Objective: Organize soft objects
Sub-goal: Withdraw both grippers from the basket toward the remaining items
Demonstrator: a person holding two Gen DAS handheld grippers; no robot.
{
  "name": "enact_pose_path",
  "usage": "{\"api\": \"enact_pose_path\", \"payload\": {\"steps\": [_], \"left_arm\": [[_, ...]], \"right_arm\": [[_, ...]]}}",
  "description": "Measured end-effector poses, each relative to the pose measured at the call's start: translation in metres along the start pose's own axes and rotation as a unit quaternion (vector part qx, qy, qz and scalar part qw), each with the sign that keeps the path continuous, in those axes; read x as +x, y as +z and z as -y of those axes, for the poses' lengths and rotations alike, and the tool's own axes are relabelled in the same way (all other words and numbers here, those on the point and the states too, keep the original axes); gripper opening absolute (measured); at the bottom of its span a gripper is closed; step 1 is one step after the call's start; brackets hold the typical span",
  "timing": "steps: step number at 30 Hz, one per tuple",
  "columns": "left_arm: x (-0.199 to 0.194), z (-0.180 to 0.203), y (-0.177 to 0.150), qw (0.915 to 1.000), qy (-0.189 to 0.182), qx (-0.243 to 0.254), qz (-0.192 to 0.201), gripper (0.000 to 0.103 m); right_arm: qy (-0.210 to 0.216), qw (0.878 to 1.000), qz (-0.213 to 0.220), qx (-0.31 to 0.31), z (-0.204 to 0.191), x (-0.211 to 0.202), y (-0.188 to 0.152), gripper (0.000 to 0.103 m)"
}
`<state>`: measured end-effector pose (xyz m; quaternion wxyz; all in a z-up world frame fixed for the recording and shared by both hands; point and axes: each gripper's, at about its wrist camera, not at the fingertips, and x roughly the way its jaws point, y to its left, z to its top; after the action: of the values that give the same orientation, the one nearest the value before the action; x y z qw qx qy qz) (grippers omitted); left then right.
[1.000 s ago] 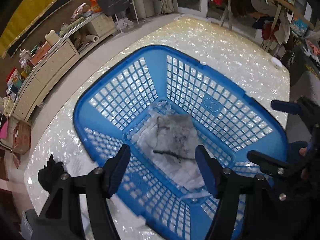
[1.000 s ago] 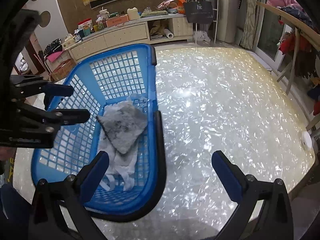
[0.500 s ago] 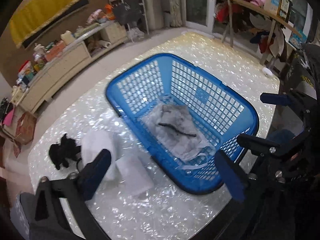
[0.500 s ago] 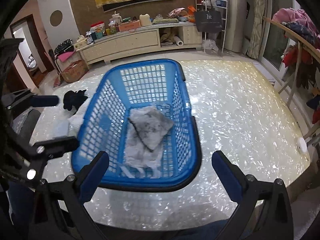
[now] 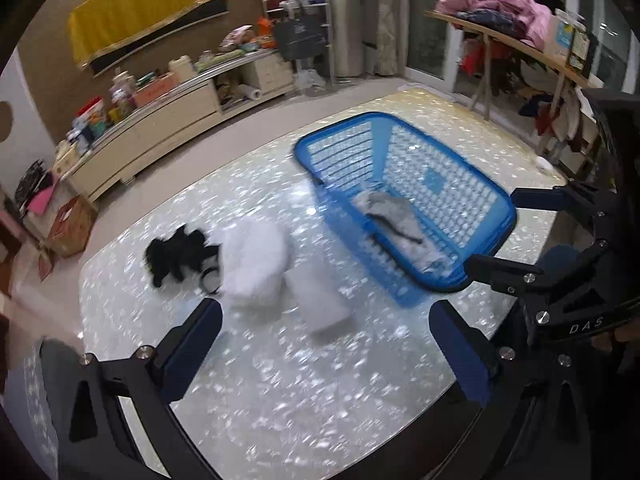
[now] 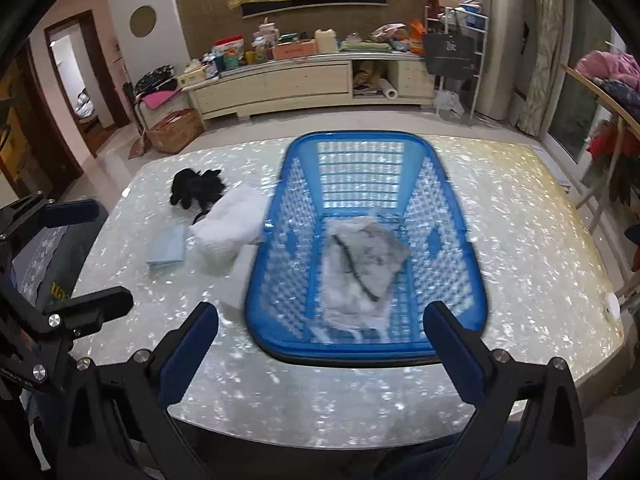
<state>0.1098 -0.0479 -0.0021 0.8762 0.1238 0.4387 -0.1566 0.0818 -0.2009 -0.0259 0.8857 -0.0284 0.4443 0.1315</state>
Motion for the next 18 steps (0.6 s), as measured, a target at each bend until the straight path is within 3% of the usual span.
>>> {"api": "enact_pose_path", "payload": {"steps": [18], "left_arm": [[-0.028, -0.074, -0.086, 0.9951, 0.043, -0.087, -0.015, 0.103]], "right_arm": [[0.07, 0.993, -0.043, -0.085, -0.093, 0.047, 0.009, 0.102]]}}
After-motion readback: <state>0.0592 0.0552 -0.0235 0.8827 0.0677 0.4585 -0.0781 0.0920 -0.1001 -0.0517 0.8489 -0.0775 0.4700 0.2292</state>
